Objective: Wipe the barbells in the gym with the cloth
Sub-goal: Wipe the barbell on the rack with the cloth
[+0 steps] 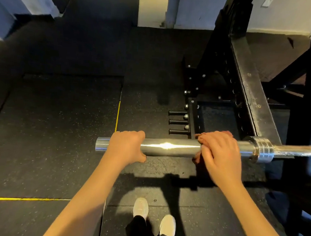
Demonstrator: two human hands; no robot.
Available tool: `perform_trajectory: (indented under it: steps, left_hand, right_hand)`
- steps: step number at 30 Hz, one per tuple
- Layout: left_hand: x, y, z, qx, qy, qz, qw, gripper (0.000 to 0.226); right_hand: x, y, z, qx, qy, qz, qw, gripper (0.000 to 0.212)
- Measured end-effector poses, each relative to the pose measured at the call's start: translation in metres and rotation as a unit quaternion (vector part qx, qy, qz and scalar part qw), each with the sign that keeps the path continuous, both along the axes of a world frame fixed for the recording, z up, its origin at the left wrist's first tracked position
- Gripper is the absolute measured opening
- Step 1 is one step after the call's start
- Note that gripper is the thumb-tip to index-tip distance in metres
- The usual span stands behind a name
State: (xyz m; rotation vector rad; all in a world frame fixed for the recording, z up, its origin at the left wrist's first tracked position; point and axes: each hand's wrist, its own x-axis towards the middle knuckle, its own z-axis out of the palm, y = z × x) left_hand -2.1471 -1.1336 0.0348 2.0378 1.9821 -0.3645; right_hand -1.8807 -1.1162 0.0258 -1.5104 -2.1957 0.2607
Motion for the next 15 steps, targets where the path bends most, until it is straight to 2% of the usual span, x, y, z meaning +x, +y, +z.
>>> perform_trajectory:
  steps: [2,3,4,7,8,10,12,13,15]
  left_hand:
    - [0.003,-0.008,-0.006,0.072,0.028,0.004,0.997,0.039]
    - [0.005,-0.011,-0.009,0.091,0.042,0.007,0.995,0.038]
    - [0.007,-0.013,-0.012,0.107,0.059,0.01,0.992,0.039]
    - [0.009,-0.018,-0.012,0.148,0.076,0.002,0.986,0.042]
    - [0.006,-0.017,-0.009,0.125,0.057,-0.005,0.99,0.041]
    - [-0.003,-0.008,0.003,0.008,-0.024,0.0,1.0,0.045]
    - [-0.011,0.01,0.015,-0.114,-0.089,0.026,0.989,0.055]
    - [-0.012,0.016,0.017,-0.155,-0.093,0.03,0.983,0.059]
    - [-0.009,0.02,0.016,-0.183,-0.078,0.025,0.98,0.054]
  right_hand:
    - [-0.022,-0.002,0.003,-0.008,0.009,-0.107,0.994,0.018]
    - [-0.043,-0.004,0.003,-0.015,0.001,-0.121,0.993,0.017]
    - [-0.064,-0.008,0.003,-0.021,-0.011,-0.101,0.995,0.018]
    - [-0.086,-0.018,0.0,-0.025,-0.016,0.073,0.997,0.022]
    - [-0.076,-0.015,0.001,-0.024,-0.017,0.117,0.993,0.025]
    - [-0.045,-0.006,0.001,-0.018,-0.008,0.141,0.99,0.027]
    - [-0.015,-0.004,-0.002,0.006,0.018,0.071,0.997,0.027]
    - [-0.009,-0.006,-0.004,0.016,0.03,0.019,0.999,0.027]
    - [-0.021,-0.013,-0.008,0.023,0.053,-0.082,0.995,0.025]
